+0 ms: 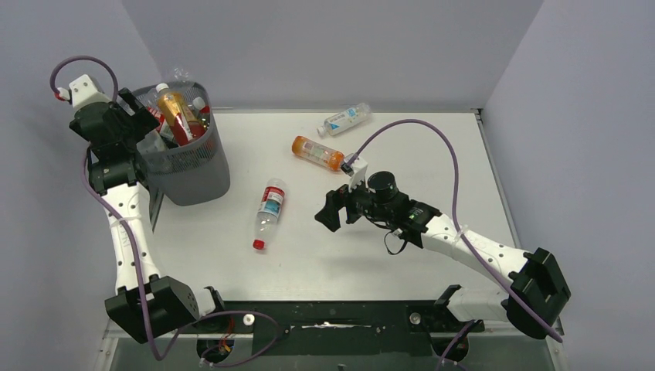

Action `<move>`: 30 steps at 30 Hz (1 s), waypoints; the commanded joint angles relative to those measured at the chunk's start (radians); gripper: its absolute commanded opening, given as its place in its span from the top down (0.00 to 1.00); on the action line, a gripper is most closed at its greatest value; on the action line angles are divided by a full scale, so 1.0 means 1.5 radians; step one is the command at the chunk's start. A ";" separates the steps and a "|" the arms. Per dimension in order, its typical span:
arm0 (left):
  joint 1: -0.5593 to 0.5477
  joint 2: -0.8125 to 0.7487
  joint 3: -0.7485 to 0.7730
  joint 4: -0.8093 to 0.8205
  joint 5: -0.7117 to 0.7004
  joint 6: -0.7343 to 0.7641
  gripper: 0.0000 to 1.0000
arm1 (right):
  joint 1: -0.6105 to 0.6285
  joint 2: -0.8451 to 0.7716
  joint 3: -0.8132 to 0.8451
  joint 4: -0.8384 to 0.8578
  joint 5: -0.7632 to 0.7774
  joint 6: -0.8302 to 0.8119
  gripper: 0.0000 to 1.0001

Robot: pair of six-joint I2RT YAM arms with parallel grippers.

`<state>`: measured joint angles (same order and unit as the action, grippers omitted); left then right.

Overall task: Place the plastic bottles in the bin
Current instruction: Place the plastic bottle in the trash bin.

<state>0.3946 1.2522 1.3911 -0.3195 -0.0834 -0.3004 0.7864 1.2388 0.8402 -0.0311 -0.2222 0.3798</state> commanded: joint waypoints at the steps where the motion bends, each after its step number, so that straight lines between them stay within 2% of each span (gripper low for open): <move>1: 0.005 0.001 0.049 -0.012 -0.017 0.004 0.16 | 0.002 -0.012 0.003 0.036 -0.001 0.010 0.00; 11: 0.011 -0.009 0.147 -0.062 0.023 -0.016 0.16 | 0.002 -0.013 -0.007 0.042 0.003 0.013 0.01; 17: 0.009 -0.034 0.199 -0.098 0.128 -0.038 0.16 | -0.001 -0.011 0.001 0.035 0.010 0.007 0.02; 23: -0.015 -0.073 0.186 -0.101 0.222 -0.066 0.16 | -0.024 -0.024 0.014 0.028 0.017 0.052 0.02; 27: -0.087 -0.076 0.177 -0.112 0.253 -0.084 0.16 | -0.049 -0.036 0.041 -0.015 0.040 0.071 0.02; 29: -0.170 -0.074 0.164 -0.121 0.222 -0.082 0.16 | -0.063 -0.040 0.050 -0.036 0.052 0.078 0.02; 30: -0.241 -0.071 0.158 -0.130 0.186 -0.074 0.16 | -0.074 -0.042 0.053 -0.046 0.056 0.084 0.02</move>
<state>0.2504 1.1427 1.6424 -0.4900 0.2180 -0.4072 0.7139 1.2282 0.8516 -0.0750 -0.1875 0.4637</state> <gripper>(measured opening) 0.841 0.980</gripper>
